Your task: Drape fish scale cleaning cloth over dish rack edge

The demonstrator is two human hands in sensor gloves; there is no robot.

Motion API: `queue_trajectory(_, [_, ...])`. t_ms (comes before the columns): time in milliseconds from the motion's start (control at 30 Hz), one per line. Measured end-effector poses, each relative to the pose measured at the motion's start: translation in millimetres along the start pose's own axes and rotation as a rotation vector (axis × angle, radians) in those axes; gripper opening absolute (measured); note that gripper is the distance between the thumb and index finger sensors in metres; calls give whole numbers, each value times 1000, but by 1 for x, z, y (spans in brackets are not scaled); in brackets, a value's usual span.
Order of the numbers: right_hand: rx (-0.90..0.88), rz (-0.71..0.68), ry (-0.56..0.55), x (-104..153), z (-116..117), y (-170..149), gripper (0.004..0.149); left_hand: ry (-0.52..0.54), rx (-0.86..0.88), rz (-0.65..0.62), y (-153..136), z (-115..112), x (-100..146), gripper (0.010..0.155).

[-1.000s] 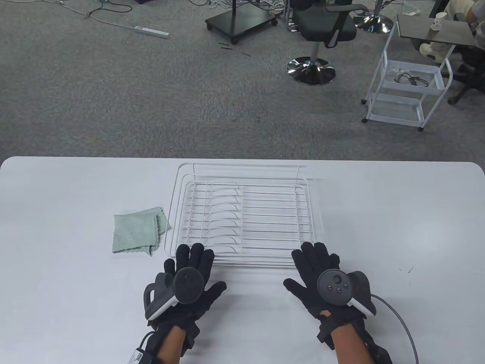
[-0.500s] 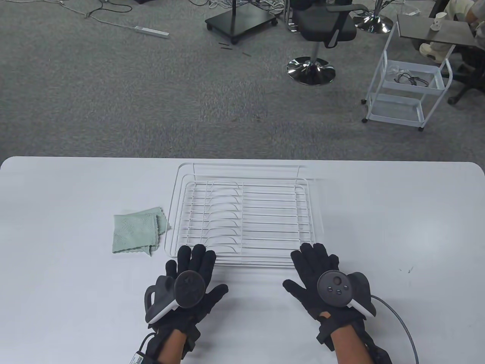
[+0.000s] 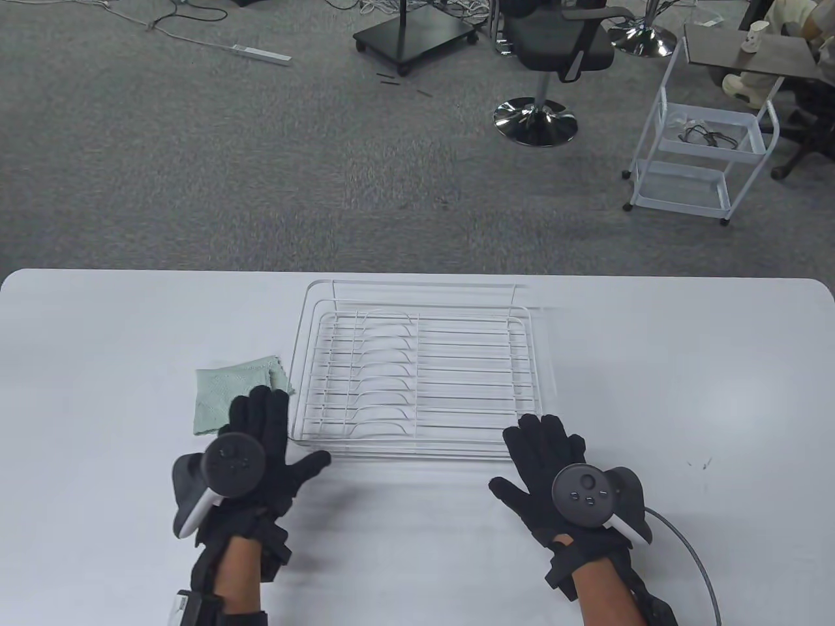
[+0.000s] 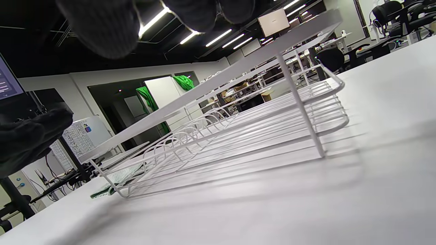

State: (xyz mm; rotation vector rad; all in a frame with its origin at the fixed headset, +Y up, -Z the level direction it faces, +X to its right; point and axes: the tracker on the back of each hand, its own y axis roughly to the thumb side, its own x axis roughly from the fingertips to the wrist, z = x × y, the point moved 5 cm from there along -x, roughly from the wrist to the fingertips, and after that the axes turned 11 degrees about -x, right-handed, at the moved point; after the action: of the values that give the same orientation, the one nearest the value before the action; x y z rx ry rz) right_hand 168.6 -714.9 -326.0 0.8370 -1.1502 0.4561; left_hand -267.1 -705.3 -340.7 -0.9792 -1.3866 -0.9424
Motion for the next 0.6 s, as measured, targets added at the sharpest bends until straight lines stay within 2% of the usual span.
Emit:
queue_trajectory(100, [-5, 1, -5, 0, -1, 0, 73, -32, 32, 96, -40, -2, -23, 101])
queue_trajectory(167, [-11, -1, -6, 0, -1, 0, 73, -92, -55, 154, -54, -12, -39, 96])
queue_trajectory(400, [-43, -37, 5, -2, 2, 8, 73, -244, -250, 244, -69, -57, -80, 85])
queue_trajectory(467, [-58, -46, 8, -2, 4, 11, 73, -261, -278, 275, -72, -65, -85, 82])
queue_trajectory(600, [-78, -54, -2, -3, 3, 14, 72, -239, -274, 308, -76, -68, -87, 75])
